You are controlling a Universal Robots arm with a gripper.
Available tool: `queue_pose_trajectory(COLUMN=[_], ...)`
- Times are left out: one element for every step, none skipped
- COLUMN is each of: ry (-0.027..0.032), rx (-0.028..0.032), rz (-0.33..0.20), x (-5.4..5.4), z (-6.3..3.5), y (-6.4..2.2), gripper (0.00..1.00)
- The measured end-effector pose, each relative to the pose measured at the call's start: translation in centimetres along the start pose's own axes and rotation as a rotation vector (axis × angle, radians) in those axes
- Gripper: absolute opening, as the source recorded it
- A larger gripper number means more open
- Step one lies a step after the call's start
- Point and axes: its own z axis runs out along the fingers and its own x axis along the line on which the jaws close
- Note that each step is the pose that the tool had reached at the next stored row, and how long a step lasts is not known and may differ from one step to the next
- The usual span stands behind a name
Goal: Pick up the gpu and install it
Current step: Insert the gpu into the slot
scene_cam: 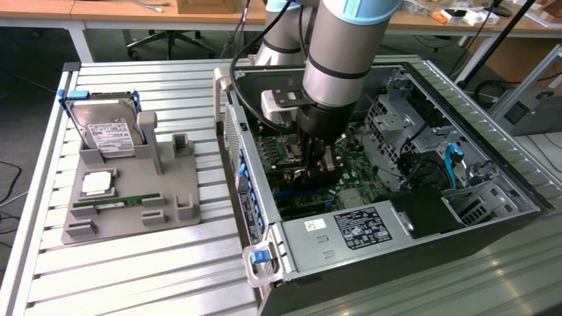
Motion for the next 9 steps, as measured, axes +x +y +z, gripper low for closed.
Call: queue_pose_trajectory(ry=[0.0003,0.0003,0.0004,0.0007,0.0006,0.0005,0.0003,0.0003,0.0003], rx=[-0.0068,-0.0068,-0.0068,-0.0069,-0.0069,-0.0068,-0.0068,-0.0068,-0.0068], rz=[0.000,0.000,0.000,0.000,0.000,0.000,0.000,0.000,0.000], x=[0.00,0.00,0.00,0.00,0.00,0.00,0.00,-0.01,0.00], z=[0.00,0.11,0.20,0.21,0.22,0.23,0.24,0.24,0.24], y=[0.00,0.00,0.00,0.01,0.00,0.01,0.00,0.01,0.00], gripper=[0.27,0.27,0.27,0.27,0.27,0.27,0.27,0.27,0.27])
